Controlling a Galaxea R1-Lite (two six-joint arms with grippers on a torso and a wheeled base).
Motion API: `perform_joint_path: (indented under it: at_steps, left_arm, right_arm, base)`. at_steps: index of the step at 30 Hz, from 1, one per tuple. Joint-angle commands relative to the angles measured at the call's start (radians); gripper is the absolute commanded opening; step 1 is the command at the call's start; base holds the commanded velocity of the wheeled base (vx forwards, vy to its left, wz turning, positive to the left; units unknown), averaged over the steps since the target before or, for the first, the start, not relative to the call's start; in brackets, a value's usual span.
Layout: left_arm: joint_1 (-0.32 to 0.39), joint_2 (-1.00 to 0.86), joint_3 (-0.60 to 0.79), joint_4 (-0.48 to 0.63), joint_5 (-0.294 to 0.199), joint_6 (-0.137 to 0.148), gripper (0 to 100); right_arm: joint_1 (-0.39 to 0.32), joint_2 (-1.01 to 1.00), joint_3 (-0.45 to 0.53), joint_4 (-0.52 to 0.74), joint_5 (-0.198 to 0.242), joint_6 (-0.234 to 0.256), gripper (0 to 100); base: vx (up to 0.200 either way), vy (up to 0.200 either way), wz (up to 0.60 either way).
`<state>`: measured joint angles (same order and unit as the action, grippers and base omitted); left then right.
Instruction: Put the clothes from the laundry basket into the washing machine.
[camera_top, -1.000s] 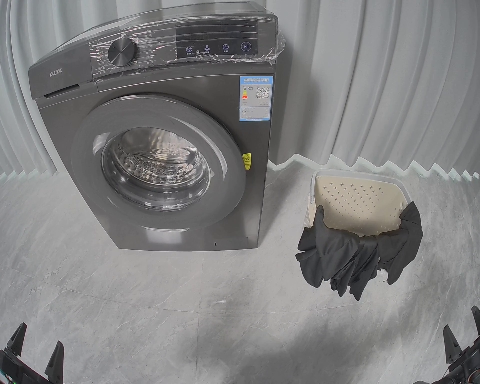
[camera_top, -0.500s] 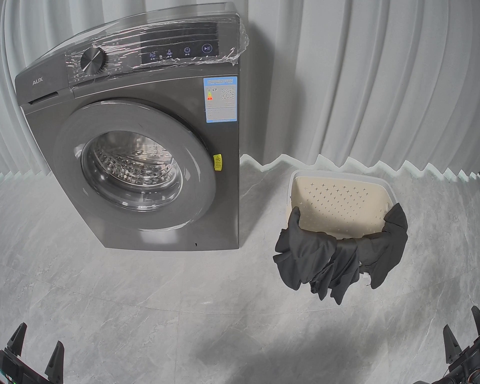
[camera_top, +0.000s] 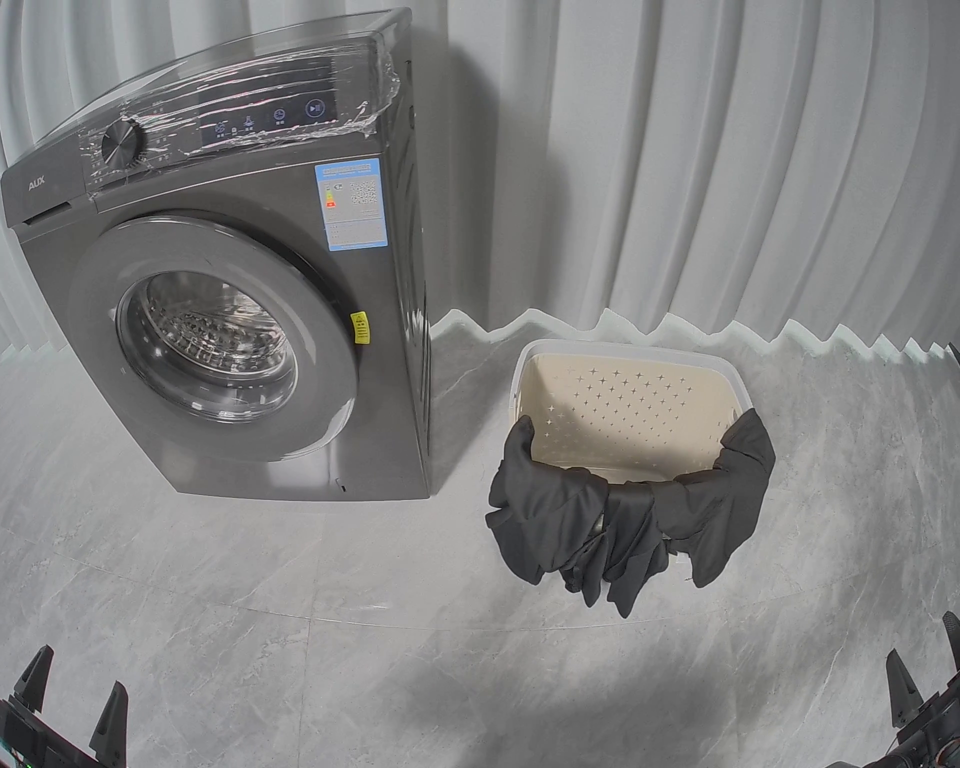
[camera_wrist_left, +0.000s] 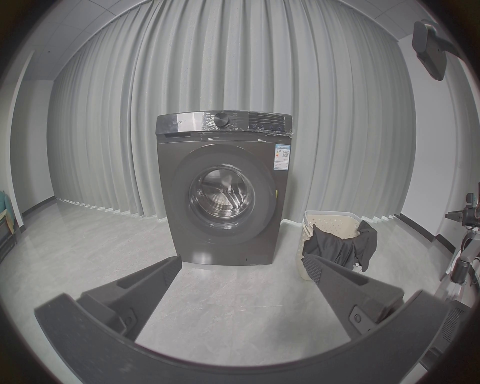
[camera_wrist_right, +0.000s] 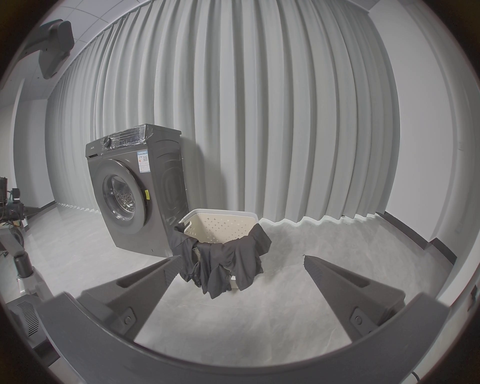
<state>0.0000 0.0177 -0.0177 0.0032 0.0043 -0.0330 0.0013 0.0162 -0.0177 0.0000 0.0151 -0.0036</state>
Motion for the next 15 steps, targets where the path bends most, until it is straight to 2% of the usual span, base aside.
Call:
perform_joint_path:
  at_steps: [1,8,15]
  left_arm:
    - [0.0,-0.018,0.016,0.0,0.0,-0.001,100]
    - [0.0,-0.018,0.016,0.0,0.0,-0.001,100]
    - [0.0,-0.018,0.016,0.0,0.0,-0.002,100]
  right_arm:
    - [0.0,-0.016,0.018,0.0,0.0,0.001,100]
    - [0.0,-0.016,0.018,0.0,0.0,0.001,100]
    - [0.0,-0.016,0.018,0.0,0.0,-0.001,100]
  base:
    - [0.0,-0.2,0.0]
    - [0.0,-0.2,0.0]
    - [0.0,0.0,0.0]
